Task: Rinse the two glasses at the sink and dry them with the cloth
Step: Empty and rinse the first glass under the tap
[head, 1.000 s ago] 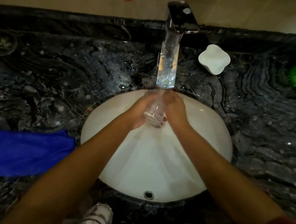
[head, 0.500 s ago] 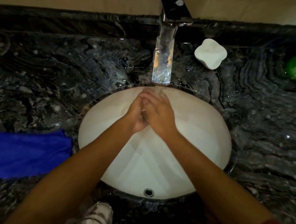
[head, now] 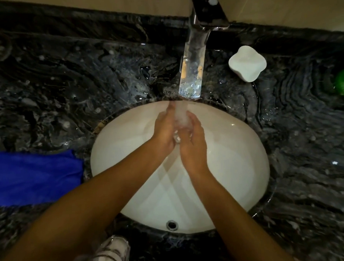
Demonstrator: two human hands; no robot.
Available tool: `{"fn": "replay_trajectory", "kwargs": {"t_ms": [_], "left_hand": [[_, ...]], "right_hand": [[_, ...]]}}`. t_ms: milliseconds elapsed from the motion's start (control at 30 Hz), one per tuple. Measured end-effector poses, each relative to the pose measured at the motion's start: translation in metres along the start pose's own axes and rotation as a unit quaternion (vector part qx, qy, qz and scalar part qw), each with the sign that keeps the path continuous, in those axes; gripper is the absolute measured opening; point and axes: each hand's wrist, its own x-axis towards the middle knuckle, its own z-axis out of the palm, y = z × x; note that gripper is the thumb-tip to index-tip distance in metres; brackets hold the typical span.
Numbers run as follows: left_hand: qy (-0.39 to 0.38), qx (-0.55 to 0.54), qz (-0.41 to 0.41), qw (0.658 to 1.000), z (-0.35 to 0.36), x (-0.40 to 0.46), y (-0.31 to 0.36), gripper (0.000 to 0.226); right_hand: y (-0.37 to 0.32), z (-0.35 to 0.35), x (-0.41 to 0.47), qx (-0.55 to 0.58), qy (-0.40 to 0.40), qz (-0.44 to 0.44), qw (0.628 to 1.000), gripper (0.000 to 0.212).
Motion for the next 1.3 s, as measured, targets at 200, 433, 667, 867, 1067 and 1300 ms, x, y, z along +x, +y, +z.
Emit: {"fn": "replay_trajectory", "kwargs": {"t_ms": [200, 433, 667, 867, 1067, 1300], "left_hand": [[-0.052, 0.091, 0.063, 0.992, -0.015, -0.004, 0.001, 0.039], [-0.097, 0.23, 0.137, 0.959, -0.024, -0.001, 0.017, 0.028], [-0.067, 0.204, 0.177, 0.961, -0.013, -0.004, 0.027, 0.026], [0.018, 0.142, 0.118, 0.983, -0.013, -0.005, 0.009, 0.015], [-0.022, 0.029, -0.096, 0.995, -0.025, -0.007, 0.012, 0.02], [-0.046, 0.014, -0.139, 0.989, -0.036, -0.009, 0.015, 0.033]], "right_hand": [[-0.005, -0.021, 0.053, 0.13, -0.071, 0.201, 0.968, 0.055], [-0.015, -0.032, 0.075, 0.039, -0.273, 0.227, 0.934, 0.052], [-0.033, -0.03, 0.071, 0.113, -0.16, 0.17, 0.966, 0.031], [-0.009, 0.0, 0.035, 0.072, 0.032, 0.013, 0.997, 0.009], [-0.022, 0.003, 0.042, -0.188, -0.057, -0.294, 0.935, 0.026], [-0.051, -0.013, 0.073, -0.015, -0.225, -0.048, 0.973, 0.015]]}}
